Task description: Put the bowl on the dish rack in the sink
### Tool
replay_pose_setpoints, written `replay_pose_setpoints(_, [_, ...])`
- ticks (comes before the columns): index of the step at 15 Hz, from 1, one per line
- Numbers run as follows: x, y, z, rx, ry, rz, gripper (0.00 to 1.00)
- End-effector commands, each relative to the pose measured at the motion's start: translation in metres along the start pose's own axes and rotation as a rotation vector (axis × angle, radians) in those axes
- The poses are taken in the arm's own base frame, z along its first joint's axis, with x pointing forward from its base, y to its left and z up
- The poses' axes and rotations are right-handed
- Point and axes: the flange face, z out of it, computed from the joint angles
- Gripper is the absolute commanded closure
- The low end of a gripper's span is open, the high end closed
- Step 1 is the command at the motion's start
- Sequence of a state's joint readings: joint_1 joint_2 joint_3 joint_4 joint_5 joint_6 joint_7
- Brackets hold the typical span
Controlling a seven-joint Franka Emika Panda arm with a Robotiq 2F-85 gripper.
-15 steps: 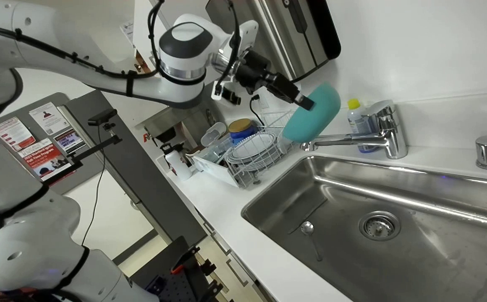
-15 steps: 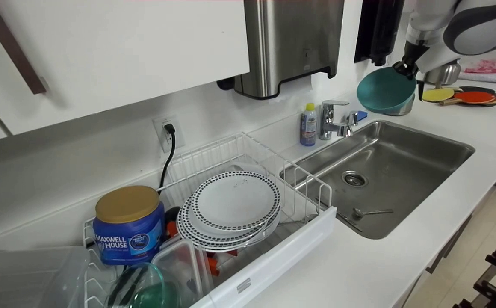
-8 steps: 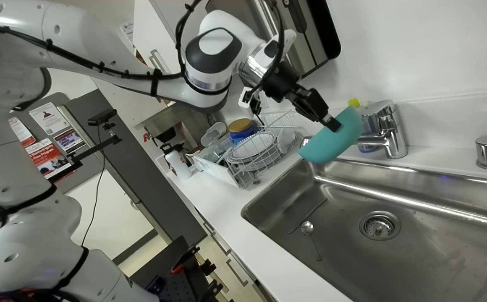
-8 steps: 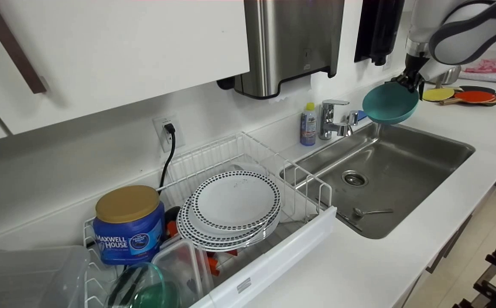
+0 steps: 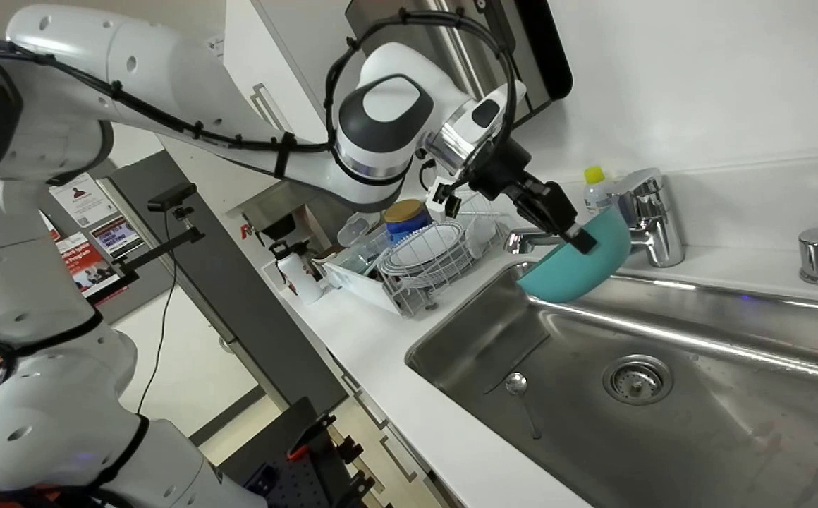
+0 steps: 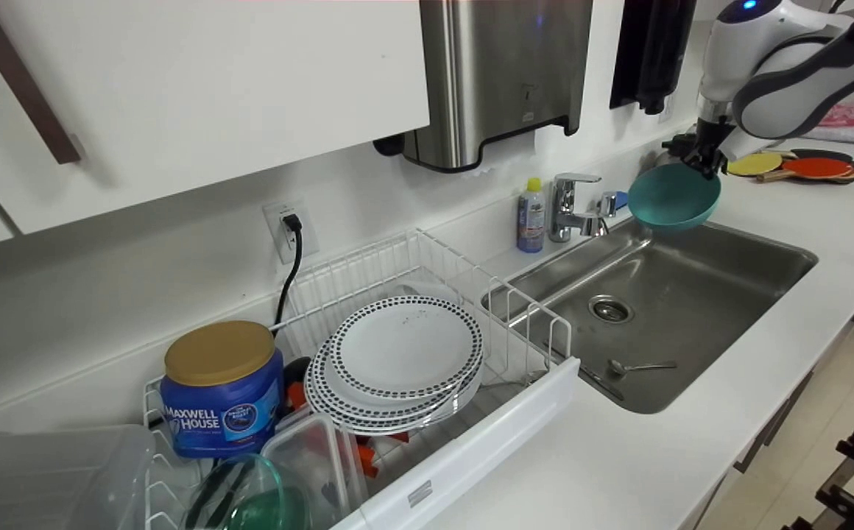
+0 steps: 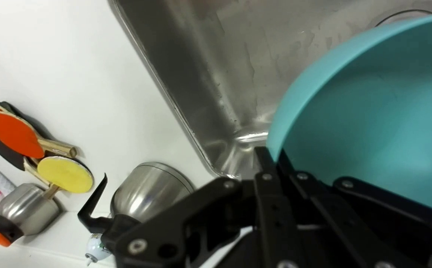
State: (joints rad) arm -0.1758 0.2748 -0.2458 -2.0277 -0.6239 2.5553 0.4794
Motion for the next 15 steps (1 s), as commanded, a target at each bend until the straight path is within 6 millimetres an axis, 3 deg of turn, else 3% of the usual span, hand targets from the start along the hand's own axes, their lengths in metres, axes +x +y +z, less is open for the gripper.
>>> replay_pose_setpoints(1, [0.001,0.001,-0.001,0.0,0.001,0.0,0.99])
replay_pose_setpoints(3, [0.008,0.005,0.018,-0.032,-0.022,-0.002,0.99])
replay_pose_setpoints(10, [0.004,0.027,0.114,0.123,-0.154,-0.086,0.99])
replay_pose_setpoints(15, [0.004,0.031,0.175,0.195,-0.133,-0.143,0.99])
